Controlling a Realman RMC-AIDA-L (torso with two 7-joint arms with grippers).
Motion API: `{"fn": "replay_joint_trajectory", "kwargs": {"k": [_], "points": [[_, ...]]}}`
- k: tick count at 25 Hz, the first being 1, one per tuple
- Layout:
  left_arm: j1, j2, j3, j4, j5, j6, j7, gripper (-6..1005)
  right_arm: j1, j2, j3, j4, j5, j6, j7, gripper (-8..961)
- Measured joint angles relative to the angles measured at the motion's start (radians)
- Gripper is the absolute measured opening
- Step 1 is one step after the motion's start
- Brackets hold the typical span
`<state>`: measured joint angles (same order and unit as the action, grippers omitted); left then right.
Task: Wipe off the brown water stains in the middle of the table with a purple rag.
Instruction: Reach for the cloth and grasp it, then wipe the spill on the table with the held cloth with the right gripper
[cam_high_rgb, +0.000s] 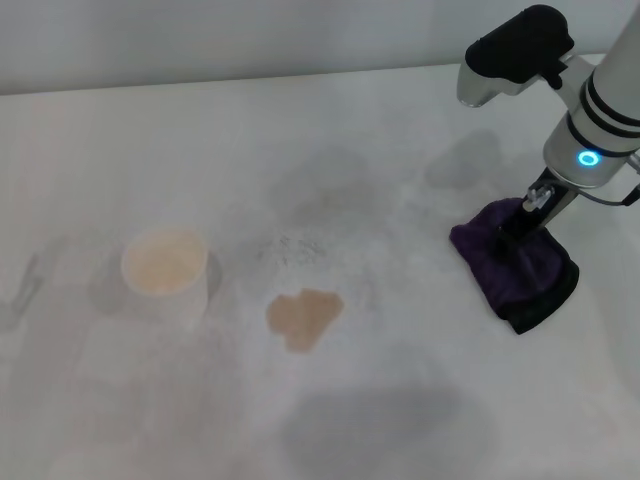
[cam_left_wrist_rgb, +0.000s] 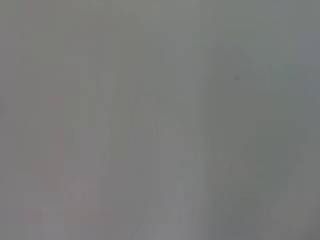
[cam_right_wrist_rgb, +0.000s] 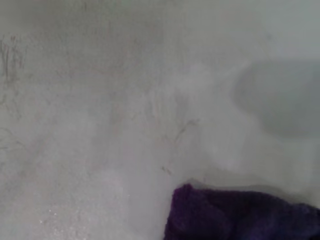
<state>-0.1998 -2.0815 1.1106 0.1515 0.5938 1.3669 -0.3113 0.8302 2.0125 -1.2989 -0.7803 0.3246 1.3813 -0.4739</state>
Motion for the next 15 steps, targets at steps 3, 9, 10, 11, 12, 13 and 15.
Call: {"fn": "replay_joint_trajectory", "kwargs": {"k": [3,9,10,11,12,13,15], "points": [[-0.002,0.001,0.0,0.0,0.0,0.0,0.0,873,0.002,0.003,-0.004,0.002,-0.021,-0.002,0.004,518],[-0.006,0.003,0.0,0.0,0.0,0.0,0.0,874,0.005,0.006,-0.067,0.005,-0.028,-0.002,0.037,272],[-0.006,0.003,0.0,0.0,0.0,0.0,0.001,874,0.006,0.006,-0.077,0.005,-0.027,-0.003,0.041,238],[-0.006,0.004,0.0,0.0,0.0,0.0,0.001,874,0.007,0.007,-0.084,0.005,-0.025,-0.003,0.042,204],[-0.007,0.004,0.0,0.0,0.0,-0.001,0.005,874,0.008,0.008,-0.09,0.005,-0.023,-0.003,0.042,171],[-0.007,0.004,0.0,0.0,0.0,-0.001,0.005,874,0.009,0.009,-0.096,0.005,-0.021,-0.002,0.042,137],[-0.007,0.005,0.0,0.0,0.0,-0.001,0.011,874,0.011,0.011,-0.111,-0.003,-0.01,0.0,0.043,78]]}}
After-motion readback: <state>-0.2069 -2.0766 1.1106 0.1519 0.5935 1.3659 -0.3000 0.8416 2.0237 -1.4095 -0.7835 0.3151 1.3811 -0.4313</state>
